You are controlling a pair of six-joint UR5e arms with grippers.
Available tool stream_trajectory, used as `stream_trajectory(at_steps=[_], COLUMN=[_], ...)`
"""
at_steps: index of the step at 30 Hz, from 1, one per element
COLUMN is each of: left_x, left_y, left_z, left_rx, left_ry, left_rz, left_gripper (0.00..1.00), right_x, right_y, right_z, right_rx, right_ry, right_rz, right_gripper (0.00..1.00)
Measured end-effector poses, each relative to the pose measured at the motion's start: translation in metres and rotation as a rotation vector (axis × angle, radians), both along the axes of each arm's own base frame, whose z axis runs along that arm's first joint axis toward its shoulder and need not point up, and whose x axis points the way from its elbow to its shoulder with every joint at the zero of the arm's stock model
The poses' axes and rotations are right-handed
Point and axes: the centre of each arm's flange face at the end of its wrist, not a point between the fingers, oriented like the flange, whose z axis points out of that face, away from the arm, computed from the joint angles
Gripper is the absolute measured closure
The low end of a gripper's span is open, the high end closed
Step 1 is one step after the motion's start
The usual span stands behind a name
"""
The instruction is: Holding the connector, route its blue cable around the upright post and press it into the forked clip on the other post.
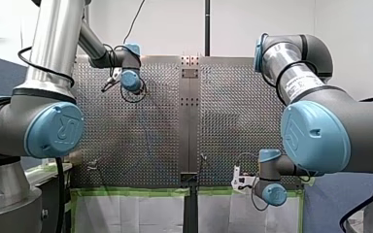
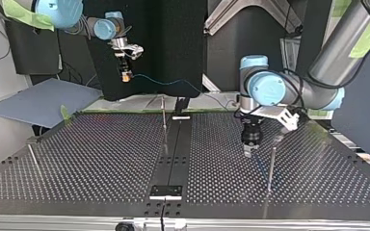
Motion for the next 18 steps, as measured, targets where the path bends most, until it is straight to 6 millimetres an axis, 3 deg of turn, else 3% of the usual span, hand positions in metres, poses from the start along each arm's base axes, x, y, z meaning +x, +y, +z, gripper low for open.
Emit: stream_trajectory(at_steps=[12, 18], left_x=[0.005, 0.002], left_y=[-0.009, -0.010], left_z=[-0.054, -0.067], left_rx=[0.012, 0.001], left_ry=[0.133, 0.151], left_rz=[-0.024, -0.029], left_gripper=[0.01, 0.01], right_x=[0.001, 0.001], right_y=[0.001, 0.001], right_z=[0.000, 0.000], right_rx=[0.000, 0.002], right_ry=[0.000, 0.001], right_rz=[0.002, 0.003], right_gripper=[1.00, 1.00])
